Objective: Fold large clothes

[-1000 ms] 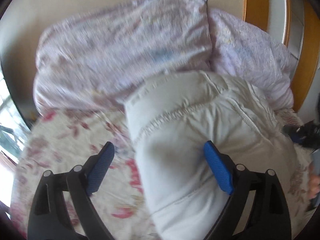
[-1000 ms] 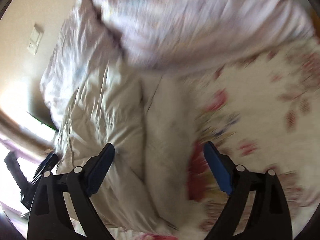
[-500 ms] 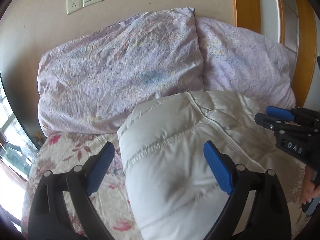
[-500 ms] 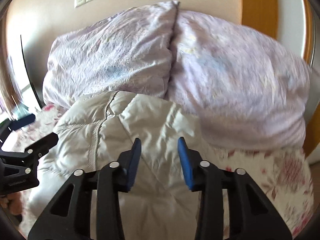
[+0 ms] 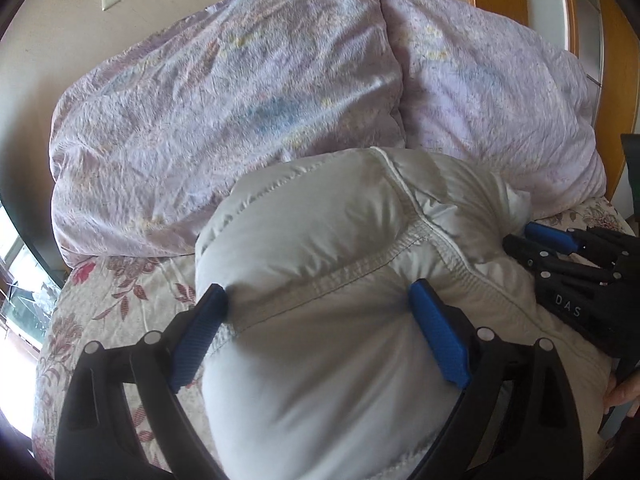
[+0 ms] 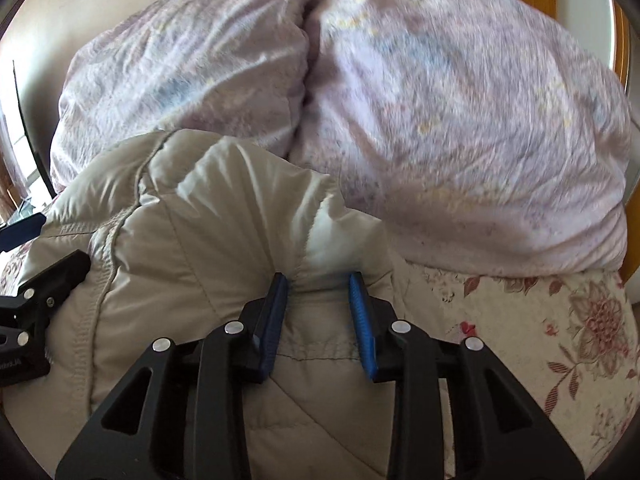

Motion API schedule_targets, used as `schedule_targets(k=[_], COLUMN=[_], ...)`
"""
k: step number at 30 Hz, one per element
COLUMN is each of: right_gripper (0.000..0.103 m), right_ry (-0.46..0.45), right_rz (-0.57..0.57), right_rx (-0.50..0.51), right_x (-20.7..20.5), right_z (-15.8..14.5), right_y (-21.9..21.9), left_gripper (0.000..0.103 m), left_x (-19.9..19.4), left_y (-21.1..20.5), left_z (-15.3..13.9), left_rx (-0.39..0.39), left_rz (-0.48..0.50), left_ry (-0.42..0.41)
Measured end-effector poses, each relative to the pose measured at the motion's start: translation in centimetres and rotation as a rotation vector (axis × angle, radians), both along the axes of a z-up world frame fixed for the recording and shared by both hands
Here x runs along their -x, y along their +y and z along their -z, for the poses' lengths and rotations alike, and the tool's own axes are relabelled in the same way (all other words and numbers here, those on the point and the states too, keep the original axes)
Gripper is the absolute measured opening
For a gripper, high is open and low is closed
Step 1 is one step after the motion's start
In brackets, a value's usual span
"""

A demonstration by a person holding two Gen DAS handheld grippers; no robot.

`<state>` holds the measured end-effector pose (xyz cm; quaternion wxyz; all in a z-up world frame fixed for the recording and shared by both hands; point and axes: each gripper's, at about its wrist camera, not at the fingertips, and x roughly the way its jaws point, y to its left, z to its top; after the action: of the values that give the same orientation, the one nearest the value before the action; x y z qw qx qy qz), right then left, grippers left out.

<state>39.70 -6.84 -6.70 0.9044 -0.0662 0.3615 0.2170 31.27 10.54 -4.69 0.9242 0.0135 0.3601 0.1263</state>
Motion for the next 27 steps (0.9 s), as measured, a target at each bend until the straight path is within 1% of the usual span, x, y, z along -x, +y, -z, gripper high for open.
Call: schedule_targets(k=[8, 15, 27], right_gripper=[0.034, 0.035, 0.035], right_ry=[0.018, 0.019, 0.023], right_rz=[0.008, 0.011, 0.014], right_rx=[-0.021, -0.064, -0.100], right_x=[-1.1, -1.4, -1.7], right_z=[1.6, 2.7, 3.3], right_y=[0.2, 0.0, -0.2], left_gripper=[0.100, 0.101, 0.101], left_x=[-0.8, -0.9, -1.1], left_y=[0.5, 0.6, 0.7], left_z=[1.6, 2.2, 2.7], left_rx=[0.019, 0.022, 0.028], left_rz=[-0.018, -0.018, -0.020], left_ry=[-0.008, -0.029, -0.049])
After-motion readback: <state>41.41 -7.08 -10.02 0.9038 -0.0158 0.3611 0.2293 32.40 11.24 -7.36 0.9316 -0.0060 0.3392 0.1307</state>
